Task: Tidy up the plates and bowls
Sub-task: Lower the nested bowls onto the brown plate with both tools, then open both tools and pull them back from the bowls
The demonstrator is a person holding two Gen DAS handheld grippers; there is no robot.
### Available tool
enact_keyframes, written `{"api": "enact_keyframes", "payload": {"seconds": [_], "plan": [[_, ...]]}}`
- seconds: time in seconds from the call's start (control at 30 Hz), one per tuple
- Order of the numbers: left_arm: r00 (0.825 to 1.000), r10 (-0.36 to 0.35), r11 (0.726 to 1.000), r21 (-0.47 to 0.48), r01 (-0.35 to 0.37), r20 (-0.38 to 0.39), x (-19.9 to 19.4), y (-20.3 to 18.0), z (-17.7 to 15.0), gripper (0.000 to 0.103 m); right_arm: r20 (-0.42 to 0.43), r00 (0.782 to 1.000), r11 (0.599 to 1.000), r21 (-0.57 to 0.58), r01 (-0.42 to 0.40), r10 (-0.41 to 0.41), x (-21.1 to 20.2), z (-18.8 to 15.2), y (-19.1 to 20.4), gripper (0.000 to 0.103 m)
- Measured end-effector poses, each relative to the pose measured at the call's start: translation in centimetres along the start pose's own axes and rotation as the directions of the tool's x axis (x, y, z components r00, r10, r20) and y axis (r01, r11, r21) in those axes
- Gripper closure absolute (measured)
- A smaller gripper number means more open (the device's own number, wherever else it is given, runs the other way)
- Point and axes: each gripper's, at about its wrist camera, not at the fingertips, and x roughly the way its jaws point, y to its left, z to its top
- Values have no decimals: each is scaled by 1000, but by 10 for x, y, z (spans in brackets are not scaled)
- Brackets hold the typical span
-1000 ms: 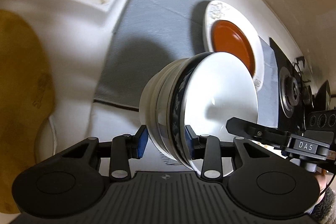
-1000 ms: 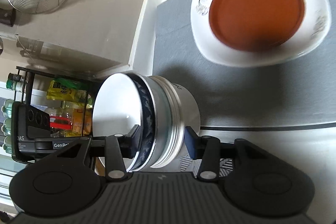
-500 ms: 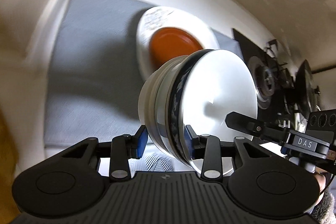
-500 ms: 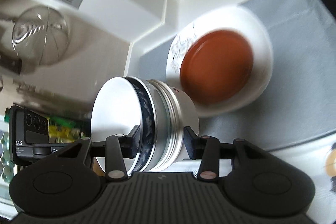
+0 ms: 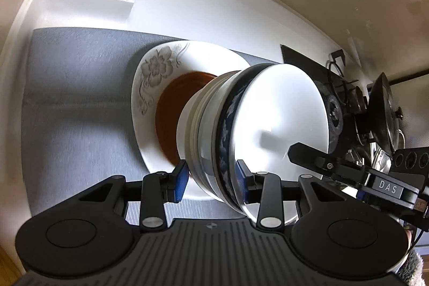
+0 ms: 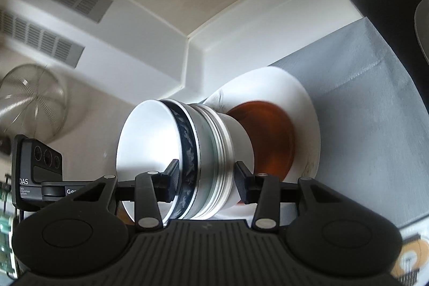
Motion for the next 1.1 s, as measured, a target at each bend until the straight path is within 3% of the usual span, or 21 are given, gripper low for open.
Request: {"api": "enact_keyframes", "payload": {"seconds": [0.17,0.37,0.63,0.8,0.9,1.1], "plan": [[999,36,999,-5,-36,-2,21,1,23,63,-9,1000,1000,-2,21,-21,27,12,-10,56],[998,22,998,-52,-25,-51,53,11,39,63,-10,998,998,19,63,-63,46,18,-24,56],[1000,10,1000,-13,-10,-13,58,8,42,62,1,998,998,12,62,-62,47,15,-34,55],[997,69,996,56,-72,45,53,-4,37,61,-12,997,997,-2,73,-73,47,13,-33,55],[995,94,992,82,-97,36,50,-7,32,61,-24,995,995,-32,93,-94,47,8,-26,55],[997,66,998,23,-67,34,50,4,27,60,-17,996,996,-34,83,-84,46,7,-26,55]]}}
